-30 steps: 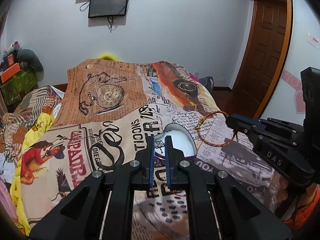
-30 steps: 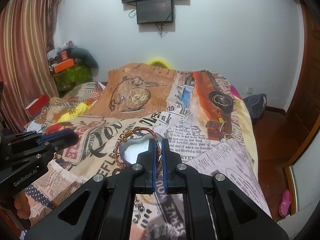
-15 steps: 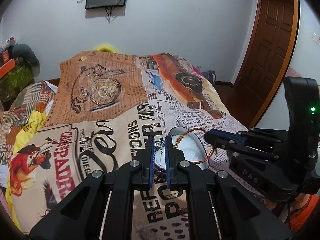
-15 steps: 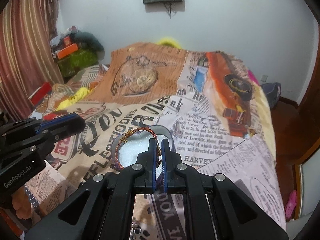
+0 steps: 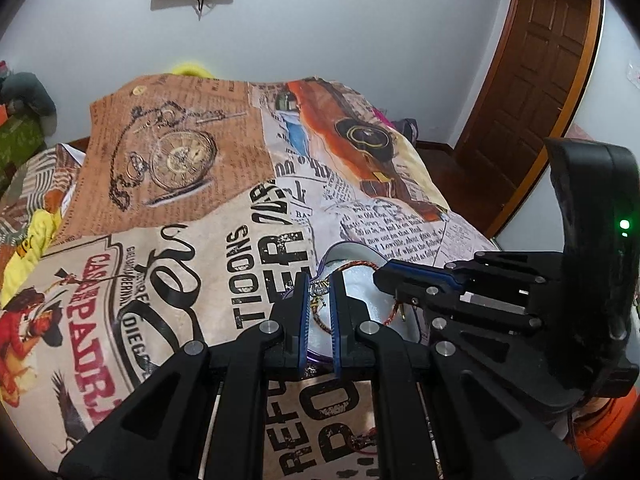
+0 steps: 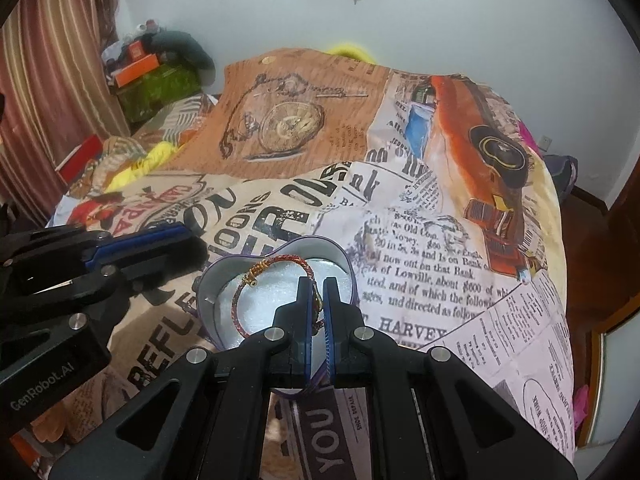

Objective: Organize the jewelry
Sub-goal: 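Open right gripper dropping bracelet into tin while left gripper releases earring there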

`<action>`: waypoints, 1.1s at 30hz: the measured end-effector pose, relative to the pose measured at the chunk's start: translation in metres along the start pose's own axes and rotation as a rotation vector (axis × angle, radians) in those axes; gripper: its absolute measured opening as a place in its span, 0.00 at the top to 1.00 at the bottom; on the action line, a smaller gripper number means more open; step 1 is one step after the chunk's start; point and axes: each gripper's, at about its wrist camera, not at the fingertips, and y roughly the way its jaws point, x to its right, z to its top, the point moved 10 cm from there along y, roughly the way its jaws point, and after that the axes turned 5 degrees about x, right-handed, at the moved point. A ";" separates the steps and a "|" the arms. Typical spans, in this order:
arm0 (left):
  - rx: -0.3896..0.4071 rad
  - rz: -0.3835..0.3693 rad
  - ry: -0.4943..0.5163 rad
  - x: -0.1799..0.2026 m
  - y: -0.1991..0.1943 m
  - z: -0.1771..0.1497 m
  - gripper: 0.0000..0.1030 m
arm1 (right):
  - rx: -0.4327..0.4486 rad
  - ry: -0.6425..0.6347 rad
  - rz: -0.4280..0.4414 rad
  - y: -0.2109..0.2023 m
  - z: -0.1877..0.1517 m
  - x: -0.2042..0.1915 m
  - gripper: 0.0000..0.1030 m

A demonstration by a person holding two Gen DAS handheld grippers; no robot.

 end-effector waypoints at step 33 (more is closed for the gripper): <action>-0.095 -0.013 0.051 0.012 0.013 -0.017 0.92 | 0.063 -0.061 -0.081 -0.029 -0.004 0.012 0.59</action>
